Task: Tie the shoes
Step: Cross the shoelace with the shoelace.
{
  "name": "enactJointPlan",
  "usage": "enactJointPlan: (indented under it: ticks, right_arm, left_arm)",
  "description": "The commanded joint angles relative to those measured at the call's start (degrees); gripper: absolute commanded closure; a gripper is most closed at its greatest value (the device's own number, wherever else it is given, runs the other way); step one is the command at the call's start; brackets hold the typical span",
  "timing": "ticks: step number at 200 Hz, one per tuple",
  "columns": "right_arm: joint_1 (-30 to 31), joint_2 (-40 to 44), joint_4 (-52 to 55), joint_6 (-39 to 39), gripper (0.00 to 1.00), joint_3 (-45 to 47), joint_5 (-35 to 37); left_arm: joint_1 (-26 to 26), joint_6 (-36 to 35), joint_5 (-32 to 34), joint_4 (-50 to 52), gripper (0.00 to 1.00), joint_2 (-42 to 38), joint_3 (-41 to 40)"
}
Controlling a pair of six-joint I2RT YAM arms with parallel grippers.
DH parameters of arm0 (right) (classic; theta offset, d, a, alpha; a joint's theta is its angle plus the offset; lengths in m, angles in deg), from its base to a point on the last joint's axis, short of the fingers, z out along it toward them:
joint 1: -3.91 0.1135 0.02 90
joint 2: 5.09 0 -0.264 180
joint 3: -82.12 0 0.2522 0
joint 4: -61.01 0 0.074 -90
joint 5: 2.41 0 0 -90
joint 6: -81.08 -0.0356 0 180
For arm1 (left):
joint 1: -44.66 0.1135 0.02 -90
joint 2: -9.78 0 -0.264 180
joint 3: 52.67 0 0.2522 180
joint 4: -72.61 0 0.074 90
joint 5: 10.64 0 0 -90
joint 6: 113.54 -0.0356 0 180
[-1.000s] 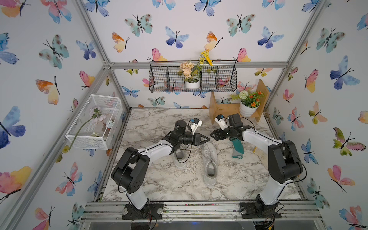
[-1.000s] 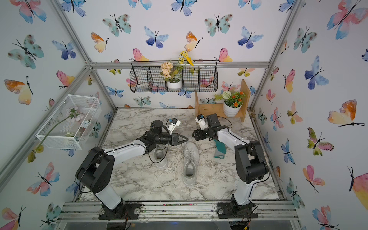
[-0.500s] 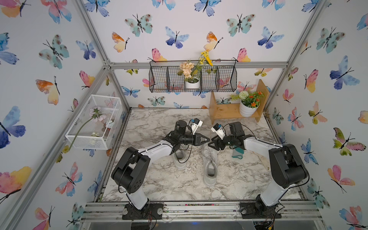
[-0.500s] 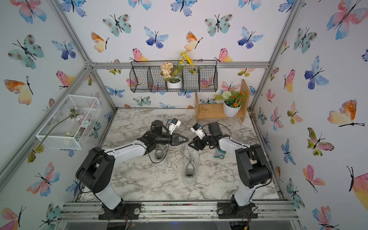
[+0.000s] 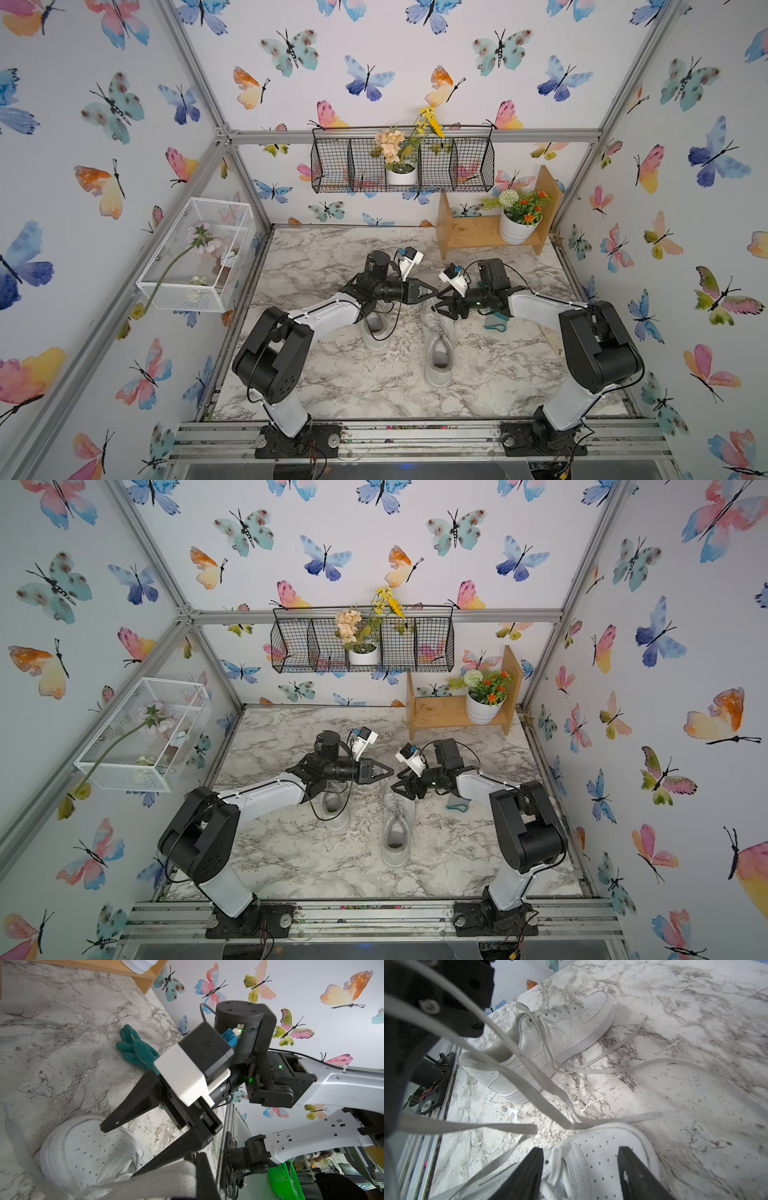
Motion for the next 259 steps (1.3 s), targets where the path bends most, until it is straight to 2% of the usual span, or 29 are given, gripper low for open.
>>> enactJointPlan:
  ticks: [1, 72, 121, 148, 163, 175, 191, 220, 259]
  right_arm:
    - [0.8, -1.6, -1.6, 0.1, 0.38, -1.1, -1.9]
    - [2.5, -4.6, -3.2, -0.7, 0.41, -3.1, -2.0]
    - [2.8, -6.2, -3.9, -1.7, 0.50, -3.9, -1.8]
    - [3.0, -6.9, -4.2, -2.4, 0.58, -4.4, -2.1]
    - [3.0, -6.9, -3.6, -2.3, 0.67, -4.8, -2.0]
    - [3.0, -6.4, -3.1, -2.3, 0.80, -4.8, -1.7]
    - [3.0, -5.2, -2.5, -2.8, 0.97, -4.6, -0.1]
    - [2.9, -0.7, 0.1, -4.4, 0.98, -3.5, 7.5]
    - [2.7, 5.8, 14.0, -4.4, 0.98, -5.4, 20.4]
  left_arm:
    - [0.2, -0.2, -0.3, -0.2, 1.00, 0.4, 1.3]
    - [0.2, -0.2, -0.4, -0.2, 1.00, 0.9, 1.9]
    - [0.2, -0.2, -0.3, -0.1, 1.00, 1.2, 2.0]
    - [0.2, -0.2, -0.4, 0.0, 1.00, 1.4, 2.3]
    - [0.2, -0.2, -0.4, 0.1, 1.00, 1.5, 2.4]
    - [0.2, -0.3, -0.3, 0.2, 1.00, 1.4, 2.4]
    - [0.2, -0.4, -0.2, 0.3, 1.00, 1.3, 2.4]
    - [0.2, -0.8, -0.2, 0.9, 1.00, 1.8, 3.2]
    - [-0.7, -1.6, -0.6, 2.0, 1.00, 3.7, 4.9]
